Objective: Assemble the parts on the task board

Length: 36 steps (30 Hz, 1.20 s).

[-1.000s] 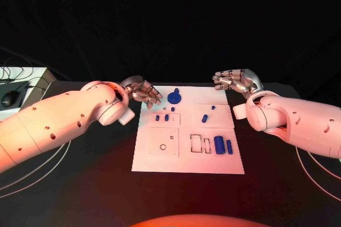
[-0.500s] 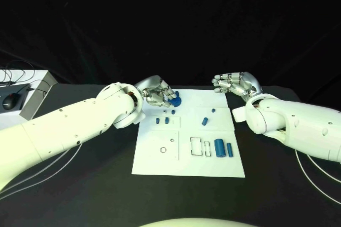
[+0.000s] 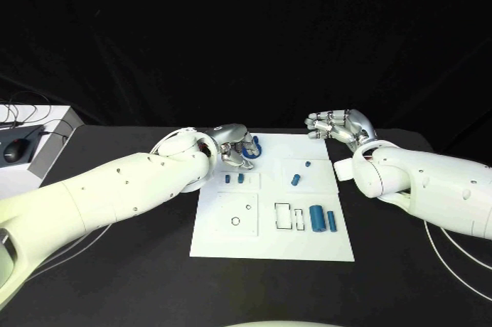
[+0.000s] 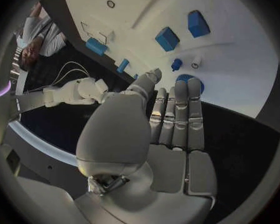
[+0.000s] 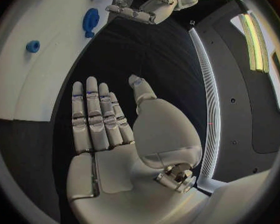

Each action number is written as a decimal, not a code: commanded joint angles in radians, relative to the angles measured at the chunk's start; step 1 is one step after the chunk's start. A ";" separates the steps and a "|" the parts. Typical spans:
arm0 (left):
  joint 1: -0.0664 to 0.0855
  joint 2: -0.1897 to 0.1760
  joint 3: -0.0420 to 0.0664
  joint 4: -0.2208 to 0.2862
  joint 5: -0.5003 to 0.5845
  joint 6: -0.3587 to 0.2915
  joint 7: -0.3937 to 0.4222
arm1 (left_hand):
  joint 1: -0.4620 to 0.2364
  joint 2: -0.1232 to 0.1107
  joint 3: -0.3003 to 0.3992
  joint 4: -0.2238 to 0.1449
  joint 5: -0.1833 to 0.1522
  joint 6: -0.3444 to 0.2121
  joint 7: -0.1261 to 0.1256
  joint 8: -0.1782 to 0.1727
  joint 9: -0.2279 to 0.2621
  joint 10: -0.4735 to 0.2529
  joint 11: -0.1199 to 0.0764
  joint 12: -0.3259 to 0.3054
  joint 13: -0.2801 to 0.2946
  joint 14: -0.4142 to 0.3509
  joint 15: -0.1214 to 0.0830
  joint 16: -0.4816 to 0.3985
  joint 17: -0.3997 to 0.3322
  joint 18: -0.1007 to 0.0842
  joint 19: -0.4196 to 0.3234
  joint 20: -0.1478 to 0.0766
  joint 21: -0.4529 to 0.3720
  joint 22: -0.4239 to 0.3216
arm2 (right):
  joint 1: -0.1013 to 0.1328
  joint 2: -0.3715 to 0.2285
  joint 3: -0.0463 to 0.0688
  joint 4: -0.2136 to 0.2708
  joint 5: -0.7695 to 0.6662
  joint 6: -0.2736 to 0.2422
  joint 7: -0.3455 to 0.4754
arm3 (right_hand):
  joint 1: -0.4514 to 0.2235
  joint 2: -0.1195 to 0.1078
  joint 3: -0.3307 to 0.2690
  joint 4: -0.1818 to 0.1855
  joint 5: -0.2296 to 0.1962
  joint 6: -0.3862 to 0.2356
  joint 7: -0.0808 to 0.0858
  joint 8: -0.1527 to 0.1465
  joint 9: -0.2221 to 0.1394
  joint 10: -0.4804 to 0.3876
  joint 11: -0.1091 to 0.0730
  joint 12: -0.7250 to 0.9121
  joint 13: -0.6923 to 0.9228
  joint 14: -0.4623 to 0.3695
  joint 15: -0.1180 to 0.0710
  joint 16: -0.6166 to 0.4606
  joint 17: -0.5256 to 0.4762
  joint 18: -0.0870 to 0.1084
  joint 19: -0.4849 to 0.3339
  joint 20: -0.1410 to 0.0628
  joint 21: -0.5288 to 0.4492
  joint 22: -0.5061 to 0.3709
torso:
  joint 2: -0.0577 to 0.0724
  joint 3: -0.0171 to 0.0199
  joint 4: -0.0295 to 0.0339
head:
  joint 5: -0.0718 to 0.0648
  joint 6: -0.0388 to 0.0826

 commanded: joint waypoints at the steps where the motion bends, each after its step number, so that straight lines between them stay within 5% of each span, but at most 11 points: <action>1: 0.001 0.011 -0.001 -0.010 -0.090 0.012 0.002 | 0.015 -0.007 -0.011 0.014 -0.006 0.008 -0.002 -0.002 0.000 -0.003 -0.003 0.012 -0.001 -0.004 -0.003 0.027 -0.026 0.014 0.012 0.000 -0.004 0.009 | 0.000 0.002 0.000 0.001 0.007 0.011 0.015 | -0.004 0.004 0.005 -0.002 0.005 -0.007 0.000 -0.005 -0.001 -0.003 0.000 -0.005 -0.001 -0.005 -0.001 -0.004 -0.001 -0.014 -0.006 -0.004 -0.001 -0.001 | 0.000 0.0001 0.0012 | 0.000 0.000; 29: 0.001 0.047 -0.009 -0.062 -0.109 0.069 -0.019 | 0.010 0.002 0.038 0.018 -0.011 0.072 0.007 -0.004 0.000 0.088 -0.013 -0.003 0.000 0.006 -0.008 0.204 -0.051 0.028 0.038 -0.010 0.085 0.137 | 0.000 -0.001 0.000 0.014 0.006 0.010 0.017 | -0.004 0.004 0.010 -0.004 0.008 -0.007 0.000 -0.005 -0.001 -0.002 0.000 -0.007 -0.001 -0.005 -0.001 -0.004 -0.001 -0.014 -0.006 -0.004 -0.001 -0.001 | 0.004 0.0025 -0.0037 | -0.007 -0.011; 36: 0.001 0.049 -0.011 -0.069 -0.107 0.091 -0.032 | 0.010 0.003 0.040 0.016 -0.013 0.068 0.011 -0.004 0.000 0.088 -0.009 -0.008 0.000 0.004 -0.004 0.211 -0.056 0.029 0.035 -0.008 0.082 0.143 | 0.001 -0.003 0.000 0.017 0.006 0.009 0.017 | -0.004 0.004 0.010 -0.004 0.008 -0.007 0.000 -0.005 -0.001 -0.002 0.000 -0.007 -0.001 -0.005 -0.001 -0.004 -0.001 -0.014 -0.006 -0.004 -0.001 -0.001 | 0.002 0.0021 0.0008 | -0.009 -0.016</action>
